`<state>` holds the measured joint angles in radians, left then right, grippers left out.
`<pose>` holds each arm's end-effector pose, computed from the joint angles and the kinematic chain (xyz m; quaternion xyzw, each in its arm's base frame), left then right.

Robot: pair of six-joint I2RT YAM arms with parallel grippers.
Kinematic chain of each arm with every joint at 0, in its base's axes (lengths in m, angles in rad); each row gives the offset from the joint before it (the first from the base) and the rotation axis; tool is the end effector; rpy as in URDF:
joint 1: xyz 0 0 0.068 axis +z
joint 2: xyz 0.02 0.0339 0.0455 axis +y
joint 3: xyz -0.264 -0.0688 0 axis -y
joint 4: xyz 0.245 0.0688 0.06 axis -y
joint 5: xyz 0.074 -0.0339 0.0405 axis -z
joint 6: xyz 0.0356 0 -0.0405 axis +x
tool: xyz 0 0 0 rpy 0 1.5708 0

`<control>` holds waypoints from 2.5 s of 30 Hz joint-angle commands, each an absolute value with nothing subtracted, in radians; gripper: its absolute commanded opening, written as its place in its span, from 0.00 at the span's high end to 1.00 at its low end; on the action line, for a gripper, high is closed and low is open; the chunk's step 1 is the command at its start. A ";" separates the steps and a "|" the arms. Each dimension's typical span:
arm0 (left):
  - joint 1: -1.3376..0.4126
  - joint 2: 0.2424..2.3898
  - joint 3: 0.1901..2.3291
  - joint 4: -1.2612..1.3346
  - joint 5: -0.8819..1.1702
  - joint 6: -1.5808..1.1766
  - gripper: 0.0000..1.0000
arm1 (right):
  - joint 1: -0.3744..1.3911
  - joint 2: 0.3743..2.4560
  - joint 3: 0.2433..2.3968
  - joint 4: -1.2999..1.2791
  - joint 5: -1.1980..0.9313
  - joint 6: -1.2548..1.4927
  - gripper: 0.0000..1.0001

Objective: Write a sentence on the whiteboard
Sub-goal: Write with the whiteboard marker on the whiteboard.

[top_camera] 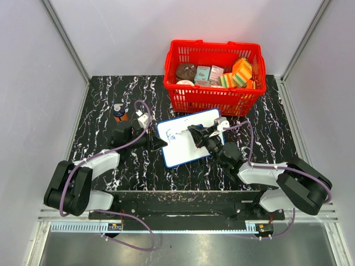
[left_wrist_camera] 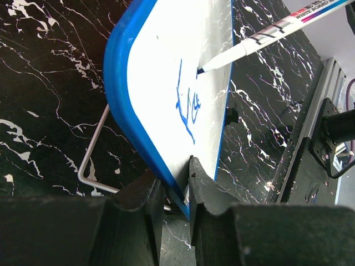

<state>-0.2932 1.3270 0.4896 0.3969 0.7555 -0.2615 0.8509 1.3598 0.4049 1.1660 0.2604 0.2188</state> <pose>0.2373 -0.0971 0.1852 0.2099 0.7817 -0.4359 0.3935 0.1791 0.1904 0.2290 -0.0978 0.6239 0.3228 0.7050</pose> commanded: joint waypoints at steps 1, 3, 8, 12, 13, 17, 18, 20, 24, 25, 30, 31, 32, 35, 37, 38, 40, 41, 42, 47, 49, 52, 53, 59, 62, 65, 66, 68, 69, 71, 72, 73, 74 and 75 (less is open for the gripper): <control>-0.288 1.347 0.505 0.400 0.666 -0.126 1.00 | 0.856 1.351 0.396 1.134 0.253 0.222 1.00; -0.288 1.345 0.503 0.400 0.664 -0.126 1.00 | 0.856 1.348 0.390 1.132 0.255 0.227 1.00; -0.288 1.347 0.505 0.400 0.664 -0.126 1.00 | 0.856 1.336 0.373 1.120 0.252 0.233 1.00; -0.288 1.347 0.506 0.399 0.664 -0.126 1.00 | 0.857 1.327 0.364 1.109 0.250 0.239 1.00; -0.288 1.347 0.505 0.399 0.664 -0.126 1.00 | 0.856 1.325 0.361 1.108 0.250 0.239 1.00; -0.288 1.347 0.505 0.397 0.666 -0.124 1.00 | 0.856 1.318 0.350 1.104 0.255 0.241 1.00; -0.288 1.347 0.505 0.397 0.664 -0.124 1.00 | 0.856 1.318 0.350 1.104 0.262 0.239 1.00; -0.288 1.345 0.505 0.397 0.663 -0.124 1.00 | 0.857 1.312 0.348 1.106 0.275 0.233 1.00; -0.288 1.345 0.505 0.397 0.663 -0.124 1.00 | 0.856 1.304 0.360 1.098 0.298 0.221 1.00; -0.288 1.345 0.505 0.399 0.664 -0.124 1.00 | 0.857 1.304 0.365 1.098 0.301 0.216 1.00; -0.288 1.347 0.506 0.397 0.664 -0.123 1.00 | 0.856 1.305 0.400 1.088 0.305 0.195 1.00; -0.288 1.348 0.508 0.397 0.664 -0.124 1.00 | 0.856 1.305 0.405 1.085 0.308 0.193 1.00; -0.288 1.348 0.506 0.397 0.664 -0.124 1.00 | 0.856 1.302 0.410 1.080 0.311 0.192 1.00; -0.288 1.348 0.506 0.397 0.666 -0.123 1.00 | 0.856 1.278 0.402 1.097 0.298 0.189 1.00; -0.288 1.350 0.508 0.397 0.666 -0.124 1.00 | 0.856 1.252 0.400 1.100 0.290 0.189 1.00; -0.288 1.350 0.508 0.397 0.666 -0.124 1.00 | 0.856 1.244 0.400 1.100 0.290 0.189 1.00; -0.288 1.350 0.508 0.397 0.667 -0.124 1.00 | 0.856 1.223 0.400 1.098 0.288 0.186 1.00; -0.288 1.351 0.508 0.397 0.667 -0.124 1.00 | 0.856 1.220 0.408 1.097 0.285 0.178 1.00; -0.288 1.351 0.509 0.397 0.667 -0.124 1.00 | 0.856 1.220 0.413 1.094 0.284 0.176 1.00; -0.288 1.350 0.508 0.396 0.667 -0.124 1.00 | 0.856 1.246 0.454 1.092 0.275 0.169 1.00; -0.288 1.350 0.508 0.396 0.667 -0.124 1.00 | 0.856 1.276 0.466 1.092 0.273 0.169 1.00; -0.288 1.350 0.508 0.396 0.667 -0.124 1.00 | 0.856 1.316 0.492 1.109 0.273 0.167 1.00; -0.288 1.348 0.508 0.396 0.667 -0.123 1.00 | 0.856 1.325 0.497 1.109 0.273 0.167 1.00; -0.288 1.350 0.508 0.394 0.669 -0.123 1.00 | 0.856 1.368 0.500 1.127 0.284 0.176 1.00; -0.288 1.350 0.508 0.394 0.667 -0.121 1.00 | 0.856 1.376 0.492 1.131 0.293 0.178 1.00; -0.288 1.350 0.509 0.394 0.667 -0.123 1.00 | 0.856 1.379 0.491 1.131 0.293 0.178 1.00; -0.288 1.350 0.508 0.394 0.667 -0.123 1.00 | 0.856 1.378 0.488 1.132 0.293 0.179 1.00; -0.288 1.350 0.508 0.394 0.666 -0.123 1.00 | 0.856 1.370 0.483 1.126 0.296 0.181 1.00; -0.288 1.350 0.509 0.393 0.667 -0.123 1.00 | 0.854 1.367 0.482 1.123 0.295 0.179 1.00; -0.288 1.350 0.509 0.393 0.667 -0.123 1.00 | 0.854 1.362 0.476 1.123 0.296 0.179 1.00; -0.288 1.351 0.509 0.393 0.666 -0.123 1.00 | 0.856 1.350 0.472 1.124 0.296 0.179 1.00; -0.288 1.351 0.509 0.393 0.667 -0.123 1.00 | 0.854 1.342 0.466 1.126 0.296 0.184 1.00; -0.288 1.351 0.509 0.393 0.666 -0.123 1.00 | 0.854 1.333 0.462 1.127 0.296 0.186 1.00; -0.288 1.351 0.509 0.393 0.666 -0.123 1.00 | 0.854 1.315 0.459 1.127 0.296 0.186 1.00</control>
<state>-0.2932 1.3315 0.4911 0.3927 0.7574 -0.2619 0.8509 1.3655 0.4679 1.1057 0.2543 0.1856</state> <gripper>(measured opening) 0.224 0.108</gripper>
